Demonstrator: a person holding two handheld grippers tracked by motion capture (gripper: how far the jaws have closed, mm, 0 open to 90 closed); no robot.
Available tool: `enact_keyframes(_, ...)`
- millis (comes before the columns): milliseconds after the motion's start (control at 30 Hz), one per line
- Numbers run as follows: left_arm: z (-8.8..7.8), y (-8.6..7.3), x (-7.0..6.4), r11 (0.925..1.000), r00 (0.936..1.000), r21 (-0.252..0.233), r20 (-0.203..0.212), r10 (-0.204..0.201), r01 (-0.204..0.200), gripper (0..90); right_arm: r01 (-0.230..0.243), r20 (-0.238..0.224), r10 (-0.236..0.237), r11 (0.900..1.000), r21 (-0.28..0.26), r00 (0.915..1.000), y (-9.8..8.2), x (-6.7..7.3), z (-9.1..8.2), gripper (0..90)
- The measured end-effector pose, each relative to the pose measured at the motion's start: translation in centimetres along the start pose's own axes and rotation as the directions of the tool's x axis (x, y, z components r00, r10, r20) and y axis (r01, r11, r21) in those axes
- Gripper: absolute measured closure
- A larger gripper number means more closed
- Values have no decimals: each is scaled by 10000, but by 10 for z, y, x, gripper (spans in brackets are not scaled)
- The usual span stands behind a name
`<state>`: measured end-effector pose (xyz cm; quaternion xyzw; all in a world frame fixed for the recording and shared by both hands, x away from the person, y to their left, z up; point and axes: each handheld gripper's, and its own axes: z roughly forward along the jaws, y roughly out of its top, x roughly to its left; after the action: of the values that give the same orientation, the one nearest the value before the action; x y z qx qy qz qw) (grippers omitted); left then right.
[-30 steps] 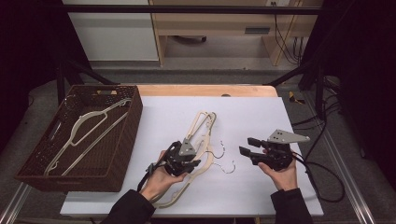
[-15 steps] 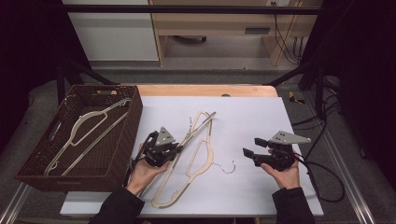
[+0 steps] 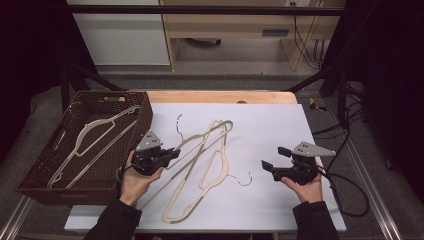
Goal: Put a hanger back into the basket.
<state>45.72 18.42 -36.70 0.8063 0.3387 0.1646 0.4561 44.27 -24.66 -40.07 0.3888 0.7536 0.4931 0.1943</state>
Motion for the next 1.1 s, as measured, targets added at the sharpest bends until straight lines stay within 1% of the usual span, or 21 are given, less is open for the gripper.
enact_keyframes(100,-11,4,-1,9995,9997,-318,248,-74,82,860,35,14,-35,9999,-108,10000,0,-1,-3,162)
enact_keyframes(133,-16,6,-1,9991,9994,-403,336,-75,89,860,-39,21,39,9998,-181,10000,0,0,-3,155)
enact_keyframes(200,-23,9,-2,9981,9990,-603,436,-67,93,860,-43,-5,43,9996,-266,10000,0,-1,-5,137)
enact_keyframes(300,-36,13,-2,9963,9986,-858,533,12,34,860,22,106,-18,9995,-322,9999,0,-2,-6,127)
enact_keyframes(400,-50,18,-1,9931,9979,-1172,647,81,-4,860,-68,163,74,9993,-376,9998,0,-2,-7,123)
enact_keyframes(567,-70,25,0,9873,9975,-1585,666,251,-143,860,1,169,6,9991,-419,9999,0,-2,-7,108)
enact_keyframes(633,-78,28,1,9852,9973,-1699,663,323,-206,860,31,237,-19,9988,-493,9997,1,-2,-8,99)
enact_keyframes(733,-90,33,3,9812,9969,-1911,674,394,-258,860,62,175,-51,9979,-638,9998,1,-1,-9,81)
enact_keyframes(767,-94,35,4,9806,9972,-1942,640,396,-264,860,78,199,-66,9980,-631,9998,1,-1,-9,77)
enact_keyframes(833,-99,41,5,9799,9971,-1949,547,534,-418,860,132,278,-114,9978,-648,9995,2,0,-10,73)
enact_keyframes(933,-107,51,8,9823,9964,-1735,327,779,-711,860,105,315,-85,9979,-643,9995,2,0,-10,66)
enact_keyframes(1033,-113,59,17,9839,9957,-1572,217,898,-853,860,95,384,-70,9979,-647,9992,2,0,-11,62)
enact_keyframes(1100,-116,63,26,9847,9955,-1519,273,905,-854,860,67,393,-41,9979,-642,9992,1,-1,-11,61)
